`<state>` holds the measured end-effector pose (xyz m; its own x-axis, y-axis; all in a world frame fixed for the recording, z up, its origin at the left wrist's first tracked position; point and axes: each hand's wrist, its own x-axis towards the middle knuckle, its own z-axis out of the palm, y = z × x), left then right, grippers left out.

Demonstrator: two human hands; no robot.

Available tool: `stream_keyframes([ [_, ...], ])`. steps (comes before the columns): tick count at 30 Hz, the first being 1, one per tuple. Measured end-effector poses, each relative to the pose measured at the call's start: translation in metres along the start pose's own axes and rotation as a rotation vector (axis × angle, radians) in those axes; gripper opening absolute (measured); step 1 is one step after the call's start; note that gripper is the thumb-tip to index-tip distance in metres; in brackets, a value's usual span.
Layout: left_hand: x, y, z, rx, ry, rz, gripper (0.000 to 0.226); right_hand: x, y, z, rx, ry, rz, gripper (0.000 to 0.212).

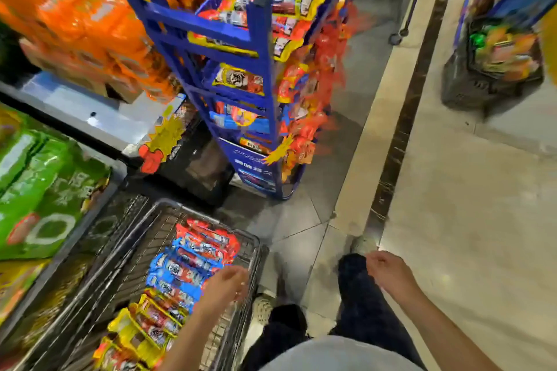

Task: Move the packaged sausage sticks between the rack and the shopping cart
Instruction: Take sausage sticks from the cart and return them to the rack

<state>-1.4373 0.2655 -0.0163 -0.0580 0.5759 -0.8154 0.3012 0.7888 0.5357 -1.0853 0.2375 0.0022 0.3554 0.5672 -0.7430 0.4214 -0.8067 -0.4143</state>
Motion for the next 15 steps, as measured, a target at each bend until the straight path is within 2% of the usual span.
stream_keyframes([
  [7, 0.048, 0.095, 0.123, 0.207, -0.042, 0.084, 0.022, 0.044, 0.042, -0.090, 0.212, -0.005, 0.131, 0.015],
  [10, 0.077, 0.128, 0.172, 0.179, -0.043, 0.034, 0.013, 0.076, 0.043, -0.135, 0.260, -0.009, 0.122, 0.017],
  [15, 0.065, 0.213, 0.248, 0.133, -0.022, 0.060, 0.020, 0.135, 0.030, -0.223, 0.264, 0.006, 0.070, 0.015],
])
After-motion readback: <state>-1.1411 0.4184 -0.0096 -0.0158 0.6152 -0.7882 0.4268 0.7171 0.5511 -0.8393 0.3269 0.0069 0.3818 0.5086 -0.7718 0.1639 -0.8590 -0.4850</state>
